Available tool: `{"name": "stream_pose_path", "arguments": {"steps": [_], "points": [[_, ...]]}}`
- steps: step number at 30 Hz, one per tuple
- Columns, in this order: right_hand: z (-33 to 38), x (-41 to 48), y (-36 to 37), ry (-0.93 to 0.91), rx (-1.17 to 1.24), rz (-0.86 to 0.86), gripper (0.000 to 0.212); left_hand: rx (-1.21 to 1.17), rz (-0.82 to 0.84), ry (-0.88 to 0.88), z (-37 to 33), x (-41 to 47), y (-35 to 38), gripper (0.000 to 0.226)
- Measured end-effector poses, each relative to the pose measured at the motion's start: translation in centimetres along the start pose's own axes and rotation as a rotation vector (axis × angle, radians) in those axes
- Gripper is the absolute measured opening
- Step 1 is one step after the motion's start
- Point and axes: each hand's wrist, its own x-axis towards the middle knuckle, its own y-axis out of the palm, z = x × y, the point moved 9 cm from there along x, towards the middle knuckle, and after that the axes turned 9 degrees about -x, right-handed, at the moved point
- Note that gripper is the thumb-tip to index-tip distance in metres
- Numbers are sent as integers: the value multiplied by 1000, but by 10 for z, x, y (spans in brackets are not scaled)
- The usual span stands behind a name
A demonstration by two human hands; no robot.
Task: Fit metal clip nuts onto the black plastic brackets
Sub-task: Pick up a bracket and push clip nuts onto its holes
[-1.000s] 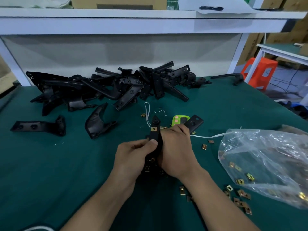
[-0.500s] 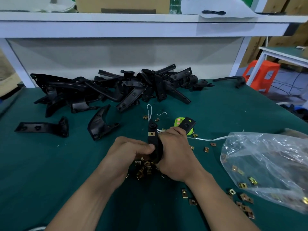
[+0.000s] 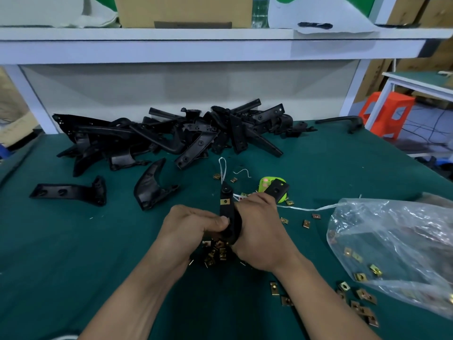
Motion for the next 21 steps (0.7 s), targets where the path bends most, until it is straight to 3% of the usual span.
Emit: {"name": "stream_pose_path", "arguments": {"steps": [6,10,14,21], "points": [[2,0,-1,-40,4,11,22,95,100,6,-6,-2,2,10],[12,-1,0,-114,29,52,10,218,170,5,-9,-2,2,11],[13,-1,-1,-149,-14,58,26,250,238,6,-8,-4,4,12],[13,-2,-5,-123,-107,66,12,264,228,6,-3,-5,6,12]]}}
